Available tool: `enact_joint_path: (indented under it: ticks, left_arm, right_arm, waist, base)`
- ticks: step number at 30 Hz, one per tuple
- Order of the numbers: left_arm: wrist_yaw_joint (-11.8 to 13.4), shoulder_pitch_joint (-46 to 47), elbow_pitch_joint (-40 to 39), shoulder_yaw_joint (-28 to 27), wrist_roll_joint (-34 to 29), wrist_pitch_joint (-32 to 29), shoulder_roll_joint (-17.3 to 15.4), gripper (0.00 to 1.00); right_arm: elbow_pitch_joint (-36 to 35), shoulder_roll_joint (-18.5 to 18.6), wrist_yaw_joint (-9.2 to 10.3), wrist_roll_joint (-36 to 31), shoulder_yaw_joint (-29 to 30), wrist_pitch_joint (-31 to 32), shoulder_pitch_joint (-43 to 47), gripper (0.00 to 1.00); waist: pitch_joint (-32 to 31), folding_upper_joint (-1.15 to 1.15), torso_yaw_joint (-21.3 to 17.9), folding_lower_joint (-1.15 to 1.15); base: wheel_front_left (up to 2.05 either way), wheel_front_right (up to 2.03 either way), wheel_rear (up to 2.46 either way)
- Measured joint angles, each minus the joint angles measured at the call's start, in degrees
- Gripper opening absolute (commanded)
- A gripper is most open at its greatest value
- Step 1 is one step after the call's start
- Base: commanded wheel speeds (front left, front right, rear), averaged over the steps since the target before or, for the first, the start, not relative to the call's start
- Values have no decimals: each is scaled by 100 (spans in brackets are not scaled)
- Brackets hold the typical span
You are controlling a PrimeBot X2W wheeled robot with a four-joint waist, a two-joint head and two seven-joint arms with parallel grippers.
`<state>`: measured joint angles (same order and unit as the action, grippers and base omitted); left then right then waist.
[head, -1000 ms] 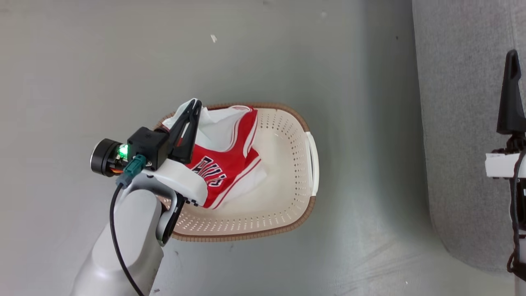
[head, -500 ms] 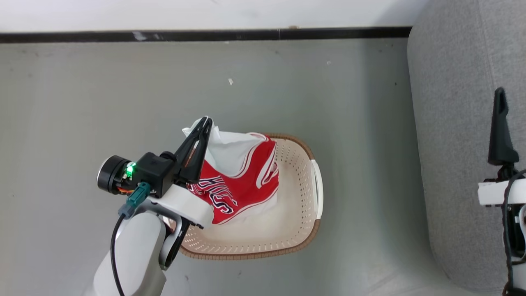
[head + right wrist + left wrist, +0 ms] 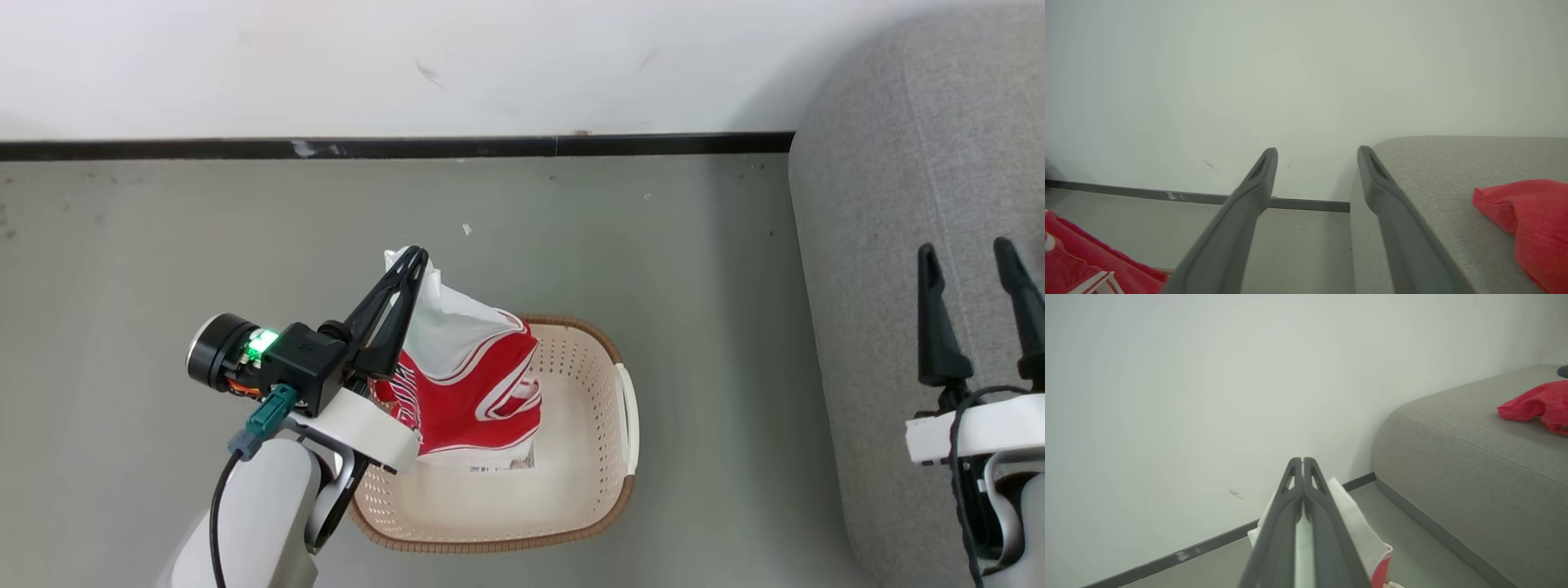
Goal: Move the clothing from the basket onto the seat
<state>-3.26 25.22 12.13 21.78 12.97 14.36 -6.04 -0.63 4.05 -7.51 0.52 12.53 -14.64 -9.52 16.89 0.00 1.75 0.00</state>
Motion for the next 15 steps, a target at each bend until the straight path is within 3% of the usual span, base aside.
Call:
enact_joint_path:
  ticks: [15]
  left_arm:
    - [-102, -180, -90, 110, 118, -380, 13, 0]
  right_arm:
    - [67, -25, 0, 3, -183, 0, 328, 100]
  waist:
    - [-424, 0, -95, 0]
  base:
    - [0, 0, 0]
